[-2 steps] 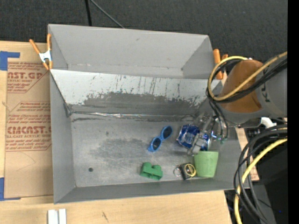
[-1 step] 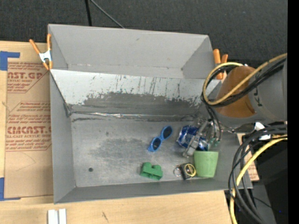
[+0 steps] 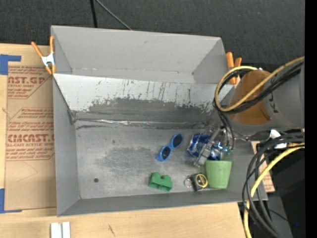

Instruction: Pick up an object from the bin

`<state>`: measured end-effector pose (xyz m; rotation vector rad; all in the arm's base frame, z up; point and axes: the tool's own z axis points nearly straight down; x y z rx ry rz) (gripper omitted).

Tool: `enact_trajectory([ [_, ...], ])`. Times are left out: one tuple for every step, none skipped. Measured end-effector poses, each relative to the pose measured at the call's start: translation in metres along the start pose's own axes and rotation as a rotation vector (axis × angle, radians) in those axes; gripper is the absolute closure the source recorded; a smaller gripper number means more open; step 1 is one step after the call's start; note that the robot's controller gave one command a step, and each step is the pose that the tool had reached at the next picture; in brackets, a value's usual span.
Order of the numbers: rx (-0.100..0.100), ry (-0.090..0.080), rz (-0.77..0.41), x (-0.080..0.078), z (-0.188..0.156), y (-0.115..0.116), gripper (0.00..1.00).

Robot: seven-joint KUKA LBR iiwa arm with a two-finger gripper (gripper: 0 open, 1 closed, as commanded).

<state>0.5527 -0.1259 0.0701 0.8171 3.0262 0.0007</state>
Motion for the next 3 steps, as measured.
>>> enact_trajectory([
  [-0.002,-0.003,0.000,-0.001,0.000,0.001,1.00],
  [0.000,0.001,0.000,-0.003,-0.051,0.002,1.00],
  [-0.001,-0.001,-0.002,-0.004,-0.115,0.004,1.00],
])
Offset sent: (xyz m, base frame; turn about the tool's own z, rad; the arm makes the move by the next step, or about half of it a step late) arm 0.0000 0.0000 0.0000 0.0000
